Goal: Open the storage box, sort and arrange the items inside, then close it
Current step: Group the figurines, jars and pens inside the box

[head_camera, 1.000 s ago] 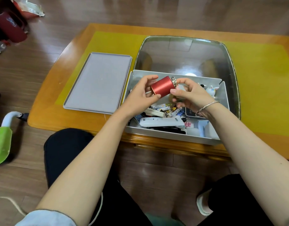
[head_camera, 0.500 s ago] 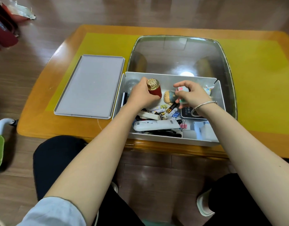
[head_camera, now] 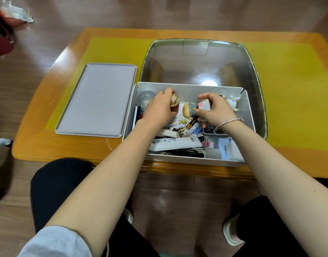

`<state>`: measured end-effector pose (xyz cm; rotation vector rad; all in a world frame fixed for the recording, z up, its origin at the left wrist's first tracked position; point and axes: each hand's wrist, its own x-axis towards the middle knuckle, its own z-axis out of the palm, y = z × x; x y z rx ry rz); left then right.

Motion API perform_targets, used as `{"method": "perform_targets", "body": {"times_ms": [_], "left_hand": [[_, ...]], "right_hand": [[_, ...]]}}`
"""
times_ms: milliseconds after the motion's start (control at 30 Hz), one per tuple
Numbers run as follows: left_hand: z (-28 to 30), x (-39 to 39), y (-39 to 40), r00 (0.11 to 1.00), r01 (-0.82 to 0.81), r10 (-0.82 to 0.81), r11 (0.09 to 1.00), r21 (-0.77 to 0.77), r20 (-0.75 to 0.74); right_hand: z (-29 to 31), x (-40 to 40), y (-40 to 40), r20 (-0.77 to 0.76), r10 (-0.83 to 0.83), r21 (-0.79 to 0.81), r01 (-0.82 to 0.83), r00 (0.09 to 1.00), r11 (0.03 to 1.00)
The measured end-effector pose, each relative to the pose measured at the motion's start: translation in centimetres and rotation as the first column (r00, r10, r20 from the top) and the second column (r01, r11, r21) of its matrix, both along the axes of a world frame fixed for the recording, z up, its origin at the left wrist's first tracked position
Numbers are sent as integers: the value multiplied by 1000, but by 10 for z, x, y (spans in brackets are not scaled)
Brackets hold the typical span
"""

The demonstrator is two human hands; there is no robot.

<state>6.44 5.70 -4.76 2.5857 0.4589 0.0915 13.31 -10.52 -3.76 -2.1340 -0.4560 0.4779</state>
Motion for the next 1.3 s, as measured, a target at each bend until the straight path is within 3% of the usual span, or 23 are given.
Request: {"method": "perform_targets", "body": {"times_ms": [267,700,1033,1300], "left_hand": [[6,-6,-3,998,-23,19,996,86,54],[-6,4,-5,996,13,-18,997,70,85],[-6,0,-5,988,3,-20,994,113,152],[-6,-2,-7,987,-2,-22,989,151,160]], "right_hand": [[0,1,-2,-28,-78,39,79,997,996],[-9,-1,3,112,18,-165,0,994,986],[-8,-5,8,97,23,-178,-5,995,984],[-6,-8,7,26,0,-66,2,1000,998]]}}
